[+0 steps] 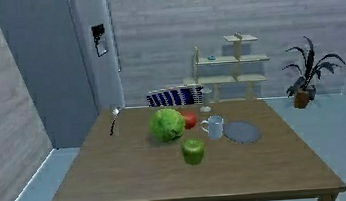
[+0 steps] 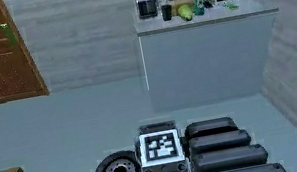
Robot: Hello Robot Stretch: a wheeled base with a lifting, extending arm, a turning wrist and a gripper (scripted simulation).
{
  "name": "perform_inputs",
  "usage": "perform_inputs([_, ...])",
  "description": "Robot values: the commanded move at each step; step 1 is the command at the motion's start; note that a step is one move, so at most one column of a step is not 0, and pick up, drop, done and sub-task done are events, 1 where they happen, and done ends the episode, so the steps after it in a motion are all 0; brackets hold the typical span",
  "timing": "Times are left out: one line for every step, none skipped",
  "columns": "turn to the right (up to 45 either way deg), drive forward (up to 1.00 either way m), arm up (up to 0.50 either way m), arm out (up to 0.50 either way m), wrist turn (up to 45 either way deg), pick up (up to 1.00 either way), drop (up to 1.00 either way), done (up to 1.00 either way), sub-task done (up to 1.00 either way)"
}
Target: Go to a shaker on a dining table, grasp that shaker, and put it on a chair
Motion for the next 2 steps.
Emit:
perform_inputs([21.0,0.0,0.0,0.0,0.0,0.0,0.0,0.0,0.0])
perform_inputs([-18.0,0.0,0.0,0.0,0.0,0.0,0.0,0.0,0.0])
